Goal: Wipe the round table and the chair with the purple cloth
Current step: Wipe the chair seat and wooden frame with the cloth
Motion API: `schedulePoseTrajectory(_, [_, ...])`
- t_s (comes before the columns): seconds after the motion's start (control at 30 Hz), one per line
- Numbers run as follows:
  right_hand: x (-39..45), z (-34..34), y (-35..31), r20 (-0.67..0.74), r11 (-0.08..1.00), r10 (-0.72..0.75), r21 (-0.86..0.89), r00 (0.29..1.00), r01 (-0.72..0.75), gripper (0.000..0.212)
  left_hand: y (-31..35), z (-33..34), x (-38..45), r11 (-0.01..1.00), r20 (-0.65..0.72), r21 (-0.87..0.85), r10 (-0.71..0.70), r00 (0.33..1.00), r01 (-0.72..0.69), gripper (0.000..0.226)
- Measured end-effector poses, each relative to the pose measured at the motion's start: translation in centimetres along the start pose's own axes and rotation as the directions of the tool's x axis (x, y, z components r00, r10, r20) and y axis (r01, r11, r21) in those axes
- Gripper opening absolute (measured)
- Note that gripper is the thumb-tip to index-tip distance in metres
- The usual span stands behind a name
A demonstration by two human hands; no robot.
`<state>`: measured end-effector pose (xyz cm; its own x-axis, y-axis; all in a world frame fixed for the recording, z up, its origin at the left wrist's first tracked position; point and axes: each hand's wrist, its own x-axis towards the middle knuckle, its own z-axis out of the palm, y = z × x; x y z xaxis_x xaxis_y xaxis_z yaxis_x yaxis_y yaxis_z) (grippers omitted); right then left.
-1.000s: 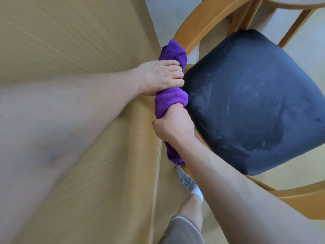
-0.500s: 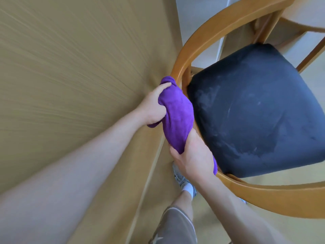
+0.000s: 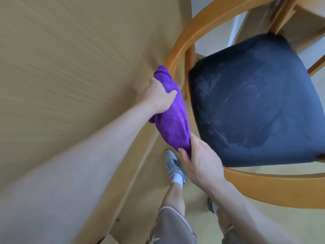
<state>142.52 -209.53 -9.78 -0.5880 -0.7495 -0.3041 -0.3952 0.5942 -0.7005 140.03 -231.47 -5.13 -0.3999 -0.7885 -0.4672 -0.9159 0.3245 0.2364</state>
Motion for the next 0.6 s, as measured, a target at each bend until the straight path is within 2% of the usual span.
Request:
schedulePoseTrajectory(0.1, [1.5,0.6,-1.1,-0.013,0.999,0.029,0.040,0.999,-0.028,0.026,0.5,0.7,0.4,0.997,-0.062,0.083,0.007,0.998,-0.001,0.068])
schedulePoseTrajectory(0.17, [2.2,1.0,-2.0,-0.033,0.996,0.066,0.067,0.997,-0.064,0.031,0.4,1.1,0.8,0.989,-0.080,0.130,0.074,0.994,-0.063,0.068])
schedulePoseTrajectory(0.3, [3.1,1.6,-4.3,-0.069,0.991,0.122,0.058,0.990,-0.118,0.024,0.4,0.4,3.1,0.974,-0.037,0.155,0.170,0.985,-0.163,0.074])
schedulePoseTrajectory(0.53, [7.0,1.1,-7.8,-0.054,0.965,0.264,0.020,0.963,-0.263,0.030,2.5,-0.3,8.9,0.955,0.026,0.128,0.268,0.963,-0.269,0.069])
schedulePoseTrajectory(0.6, [8.4,0.5,-8.7,-0.014,0.954,0.300,0.024,0.954,-0.299,0.029,3.4,0.0,10.5,0.942,0.045,0.137,0.304,0.951,-0.308,0.070])
